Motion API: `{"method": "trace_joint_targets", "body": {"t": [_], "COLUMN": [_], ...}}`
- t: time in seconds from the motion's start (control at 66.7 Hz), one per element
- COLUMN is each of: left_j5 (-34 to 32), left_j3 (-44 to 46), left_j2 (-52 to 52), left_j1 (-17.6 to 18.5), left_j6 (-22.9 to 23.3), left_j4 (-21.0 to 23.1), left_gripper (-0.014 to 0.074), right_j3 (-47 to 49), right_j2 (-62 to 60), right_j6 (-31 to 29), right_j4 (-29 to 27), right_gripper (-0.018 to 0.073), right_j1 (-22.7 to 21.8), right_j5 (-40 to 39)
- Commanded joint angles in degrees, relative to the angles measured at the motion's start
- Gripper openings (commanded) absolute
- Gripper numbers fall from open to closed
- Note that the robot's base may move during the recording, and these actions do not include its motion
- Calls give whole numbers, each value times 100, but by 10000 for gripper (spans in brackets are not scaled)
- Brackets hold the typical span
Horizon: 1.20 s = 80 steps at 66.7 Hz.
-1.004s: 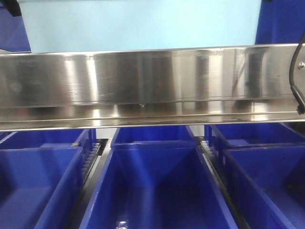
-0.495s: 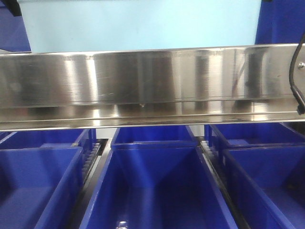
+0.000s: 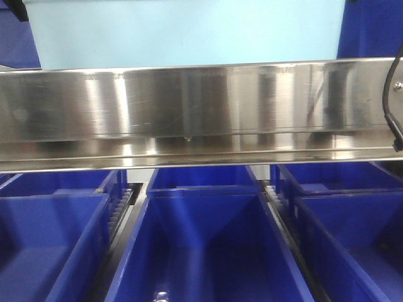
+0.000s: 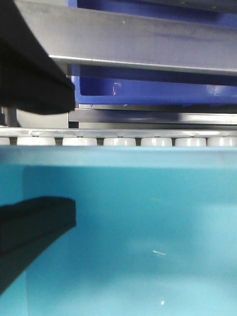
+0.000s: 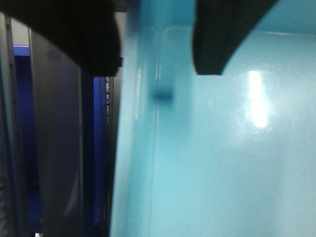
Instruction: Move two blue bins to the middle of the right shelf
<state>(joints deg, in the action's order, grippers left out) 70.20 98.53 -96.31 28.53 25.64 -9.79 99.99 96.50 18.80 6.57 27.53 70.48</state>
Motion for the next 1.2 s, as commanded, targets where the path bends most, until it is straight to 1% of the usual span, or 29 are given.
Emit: {"method": "trace_joint_targets", "body": {"t": [0.0,0.165,0.18,0.225,0.24,0.255,0.794,0.899,0.974,1.184], "left_j5": [-24,-24,-24,-24,-24,-24,-24,-24,-24,-24], "left_j3": [51,51,51,51,51,51,51,51,92,380], "left_j2": [51,51,51,51,51,51,38,38,74,107], "left_j1": [-27,-27,-27,-13,-13,-13,-13,-13,-13,15], "left_j6": [70,70,70,70,70,70,70,70,70,70], "left_j4": [30,54,54,54,62,62,62,8,8,5], "left_gripper": [193,-8,-35,-78,-104,-111,-111,-111,-111,-111], "right_j3": [-14,-14,-14,-14,-14,-14,-14,-3,-3,-3], "right_j2": [-36,11,18,18,18,18,18,18,-6,-185], "right_j6": [-27,-27,-27,-27,-27,-27,-15,-5,104,282], "right_j4": [59,59,59,59,59,59,49,49,49,379], "right_gripper": [107,-109,-125,-169,-167,-167,-167,-167,-167,-167], "right_j1": [-7,-7,-7,-7,-7,-7,-7,-7,6,87], "right_j5": [-52,-52,-52,-52,-52,-52,-52,-52,-52,-52]}}
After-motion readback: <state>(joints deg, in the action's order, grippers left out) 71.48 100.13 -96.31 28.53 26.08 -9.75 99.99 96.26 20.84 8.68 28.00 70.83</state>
